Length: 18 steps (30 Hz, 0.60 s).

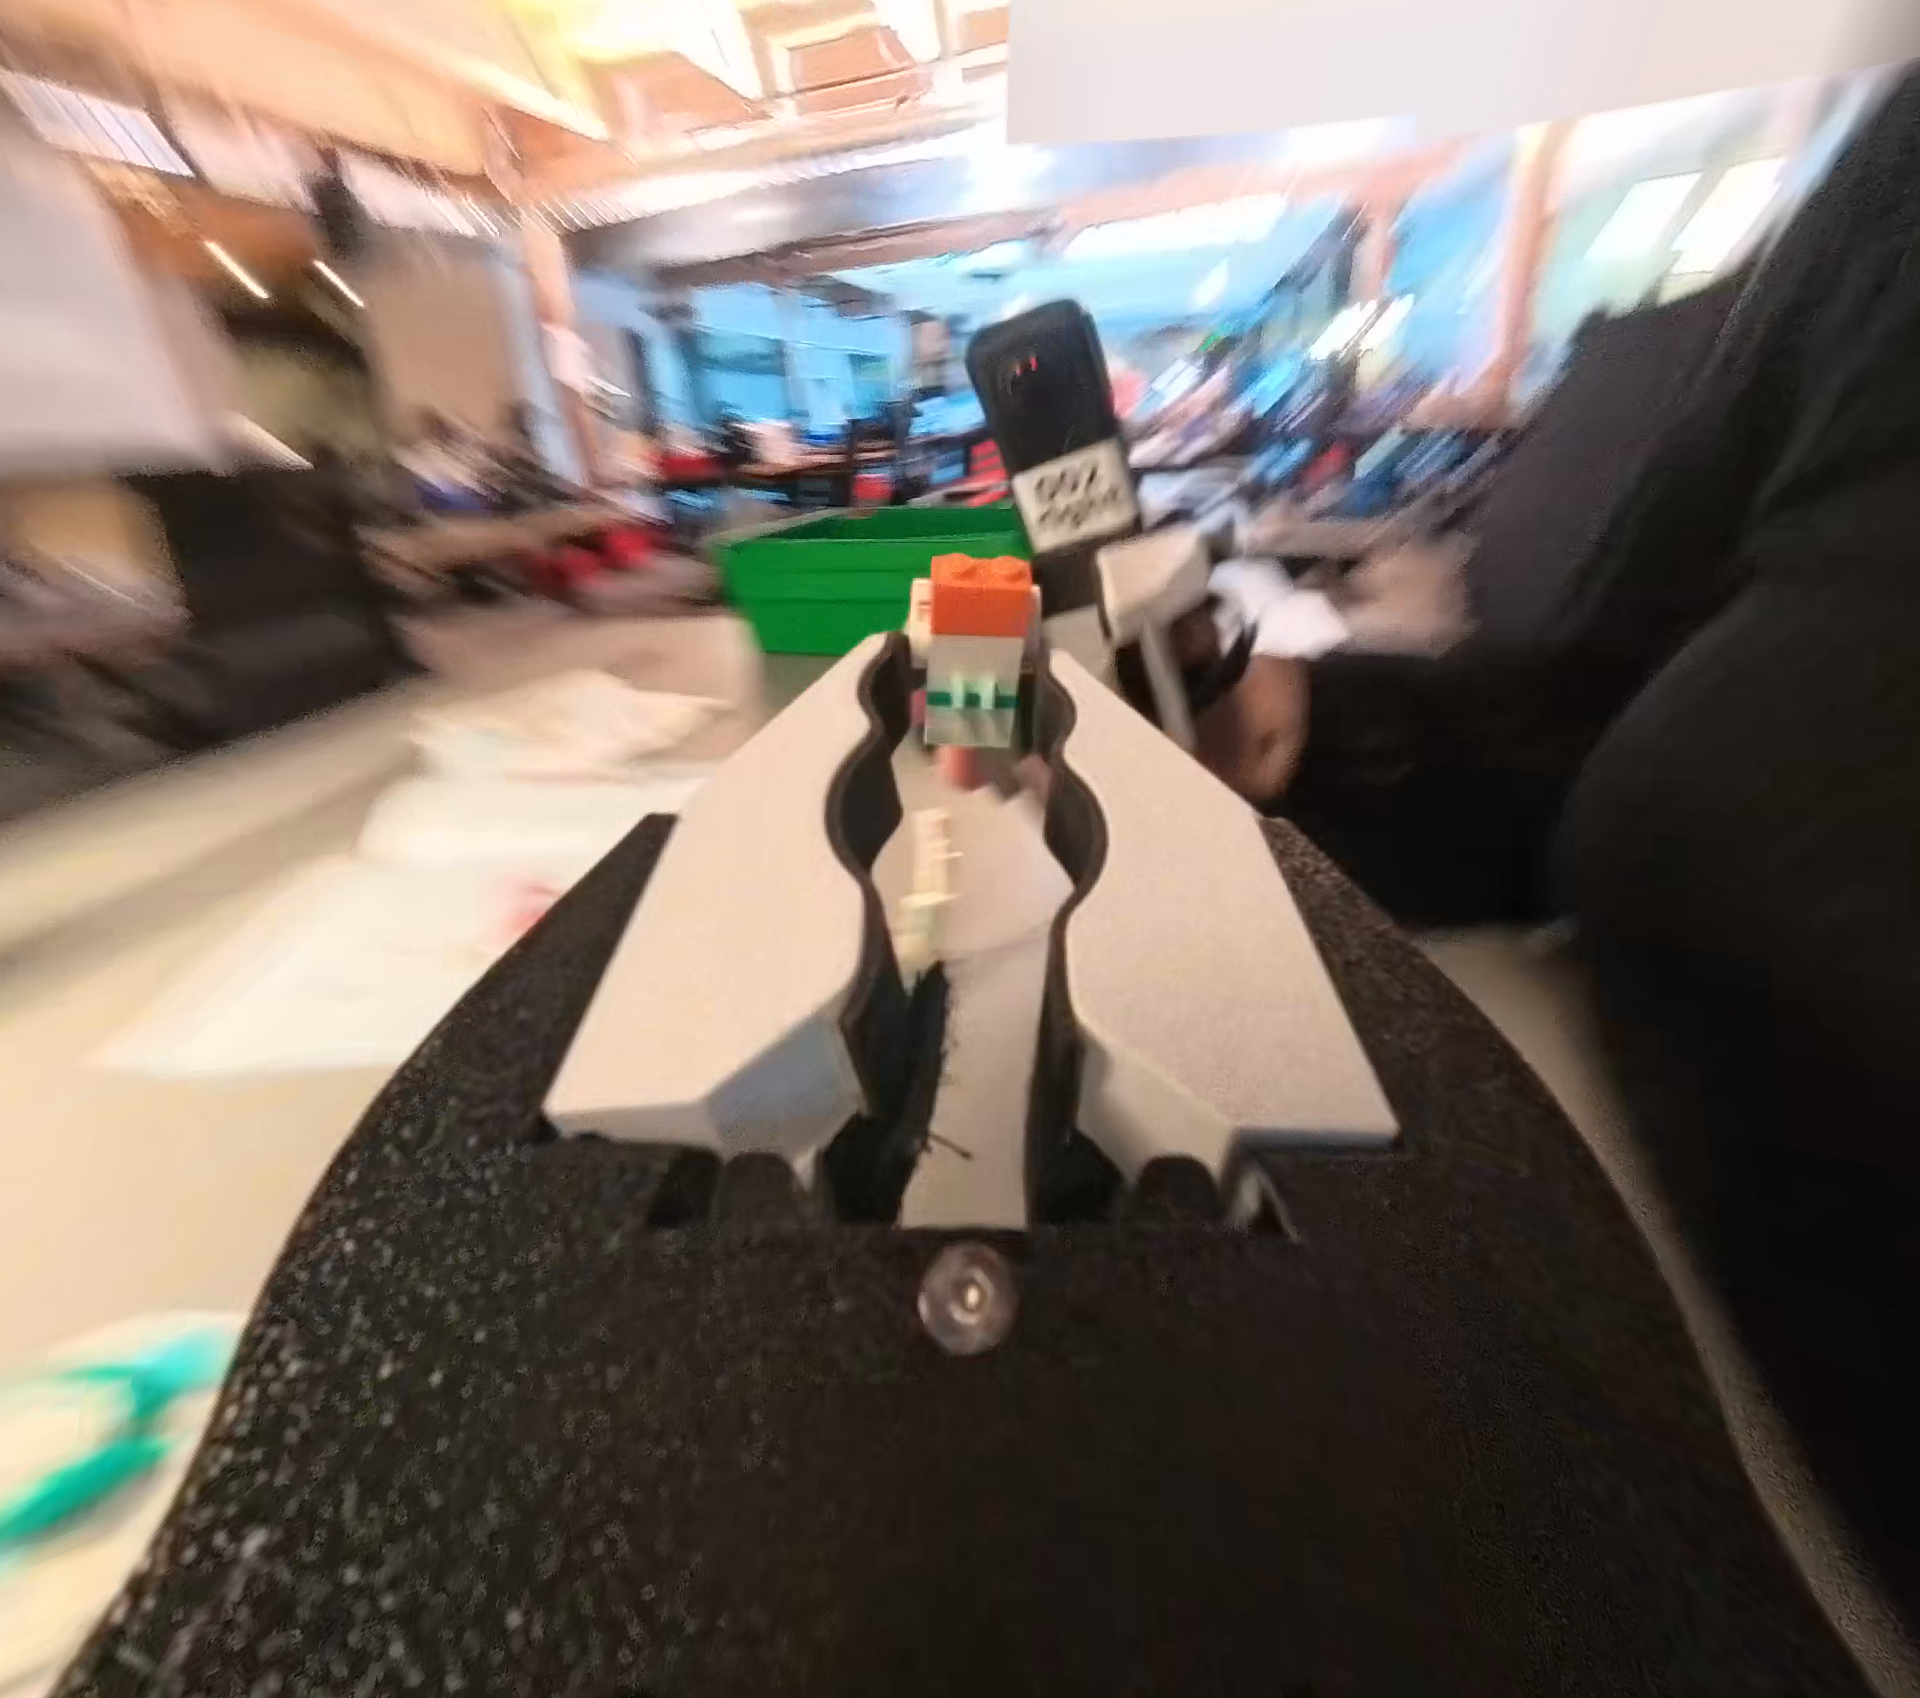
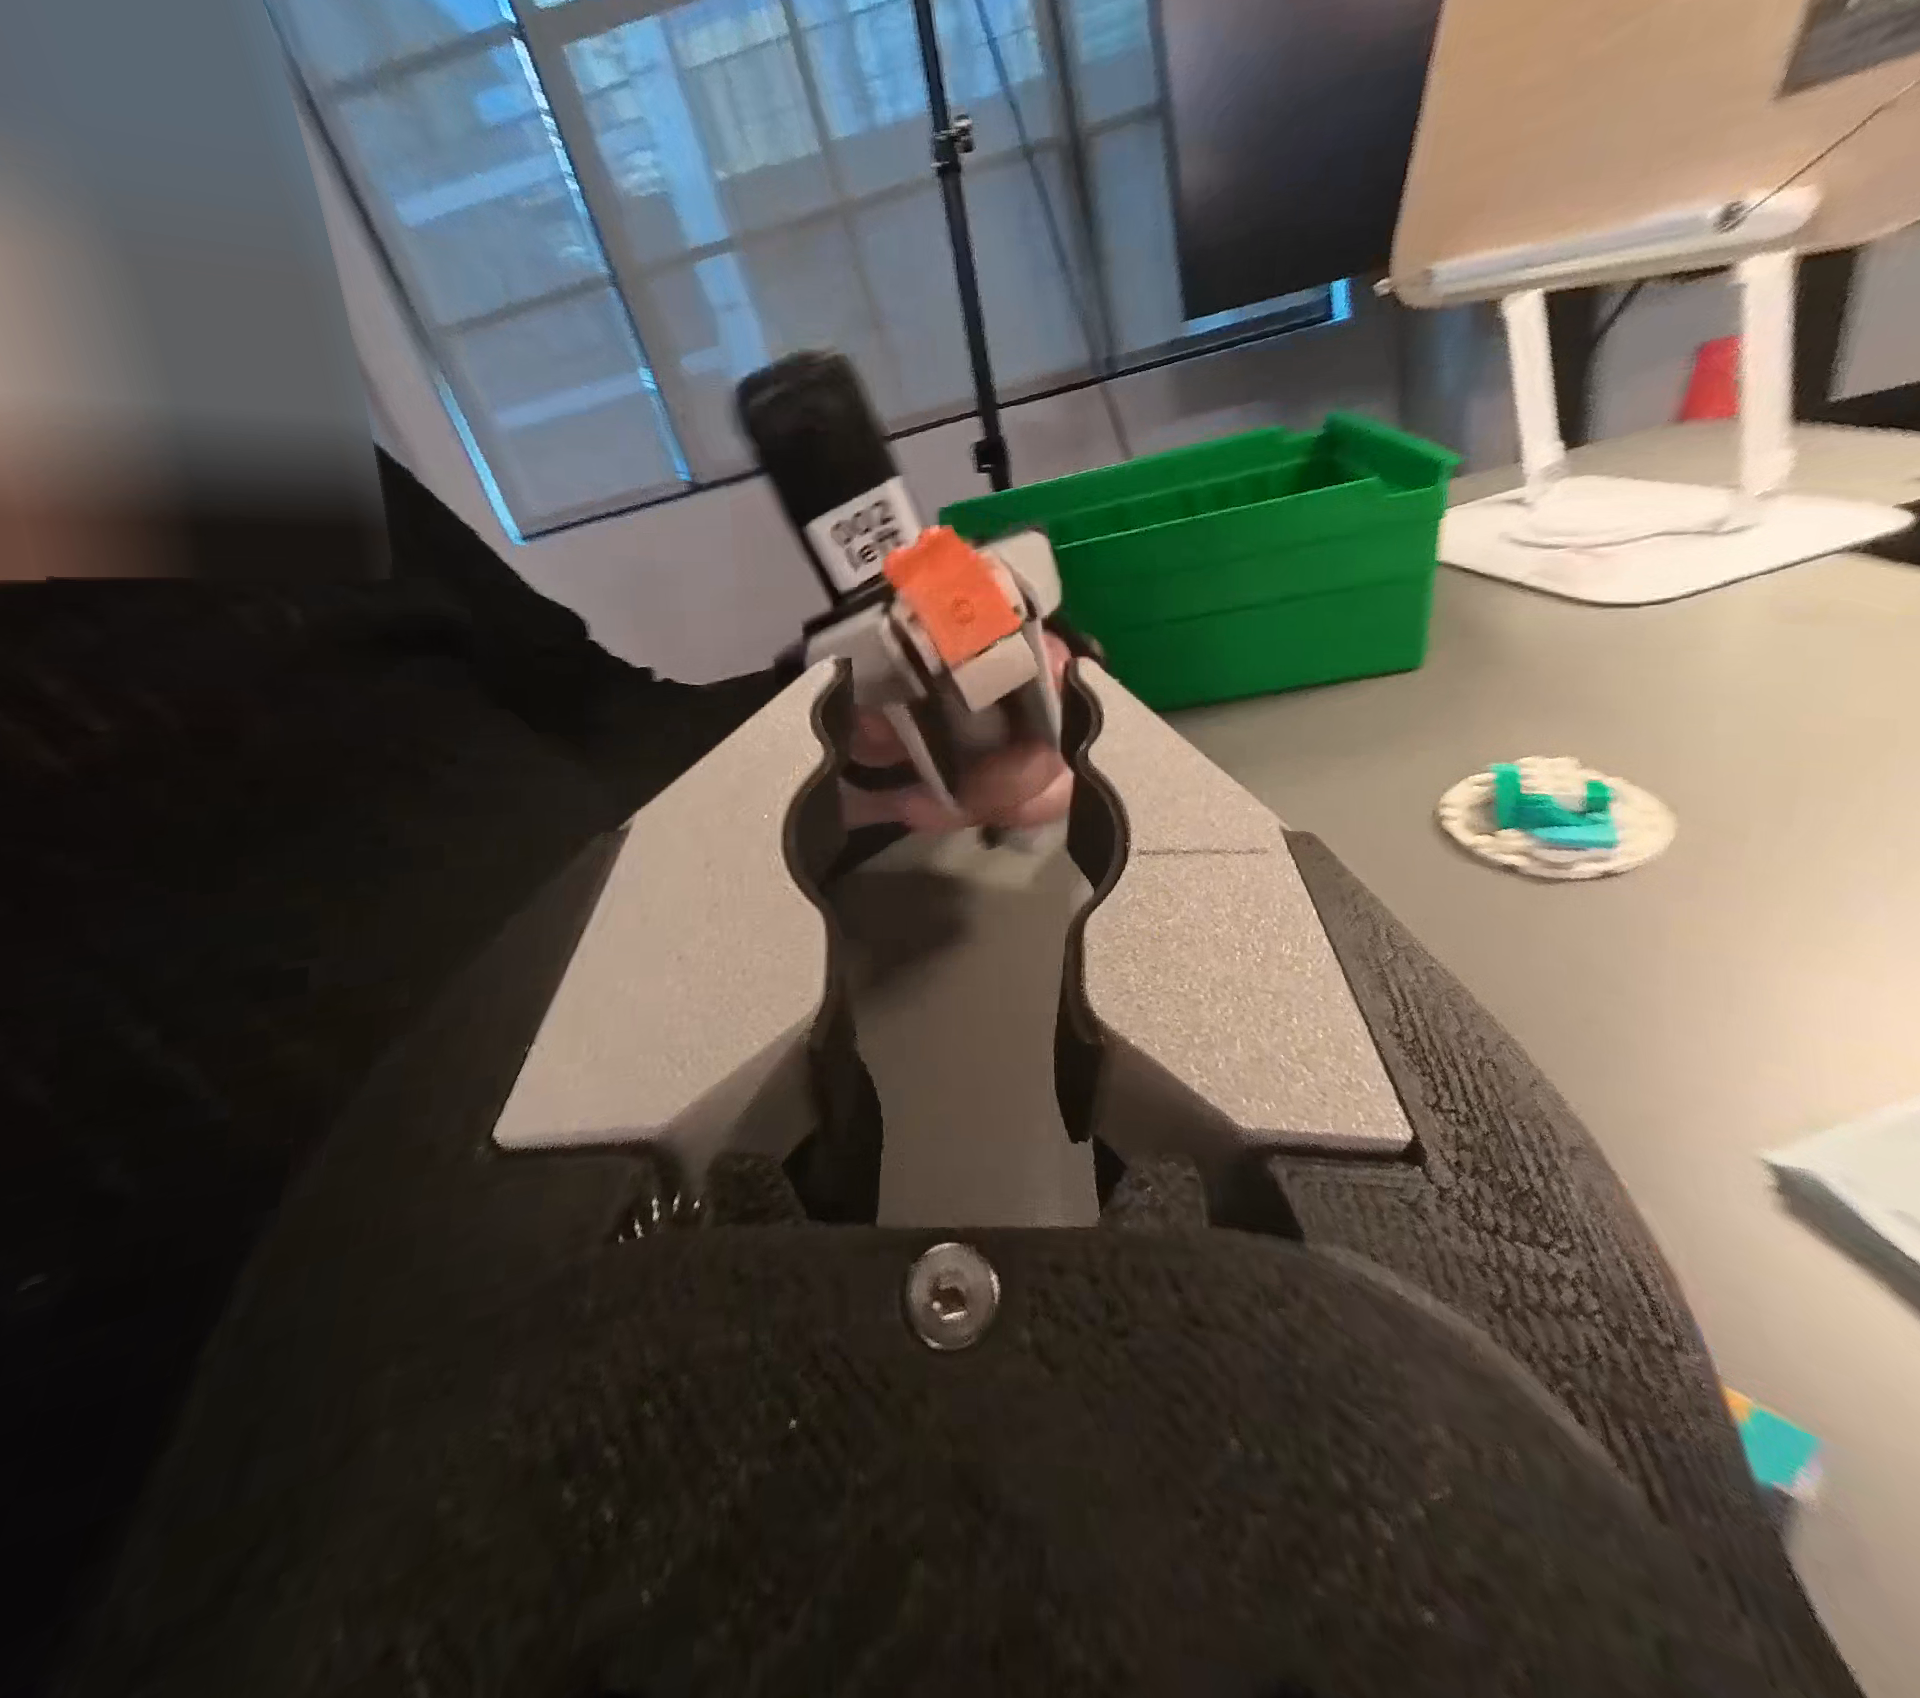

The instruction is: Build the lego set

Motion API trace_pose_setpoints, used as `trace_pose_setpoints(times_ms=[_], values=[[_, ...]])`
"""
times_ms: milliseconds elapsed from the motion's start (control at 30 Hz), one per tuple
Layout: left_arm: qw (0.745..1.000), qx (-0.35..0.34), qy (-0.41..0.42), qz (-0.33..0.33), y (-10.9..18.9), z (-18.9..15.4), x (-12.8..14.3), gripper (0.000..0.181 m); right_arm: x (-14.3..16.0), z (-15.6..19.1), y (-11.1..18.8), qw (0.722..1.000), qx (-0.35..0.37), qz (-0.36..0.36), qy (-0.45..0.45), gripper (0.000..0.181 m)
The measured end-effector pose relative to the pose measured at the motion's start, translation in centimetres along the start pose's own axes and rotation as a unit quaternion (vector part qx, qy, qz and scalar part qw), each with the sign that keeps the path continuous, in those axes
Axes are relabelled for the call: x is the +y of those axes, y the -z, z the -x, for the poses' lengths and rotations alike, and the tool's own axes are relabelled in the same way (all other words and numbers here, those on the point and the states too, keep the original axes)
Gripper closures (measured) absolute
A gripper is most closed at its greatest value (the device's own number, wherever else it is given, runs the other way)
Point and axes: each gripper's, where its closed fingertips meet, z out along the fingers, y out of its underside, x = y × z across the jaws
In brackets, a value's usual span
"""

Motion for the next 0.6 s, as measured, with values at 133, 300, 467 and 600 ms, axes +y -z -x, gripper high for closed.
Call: trace_pose_setpoints(times_ms=[133, 300, 467, 600], values=[[0.973, 0.05, 0.221, -0.035, 0.0, 0.9, 0.0, 0.161, 0.4, -0.4, -0.4, 1.0, 0.019, 0.005, 0.011, 0.148], [0.944, 0.068, 0.319, -0.039, 0.1, 1.7, 0.6, 0.161, 0.3, -1.5, -0.2, 0.999, 0.047, -0.004, 0.005, 0.152], [0.936, 0.067, 0.344, -0.04, 0.2, 2.1, 0.9, 0.16, 0.1, -2.3, 0.2, 0.998, 0.066, -0.012, -0.006, 0.154], [0.933, 0.061, 0.351, -0.037, 0.3, 2.4, 1.3, 0.16, 0.5, -2.7, 0.2, 0.997, 0.076, -0.002, -0.005, 0.154]])
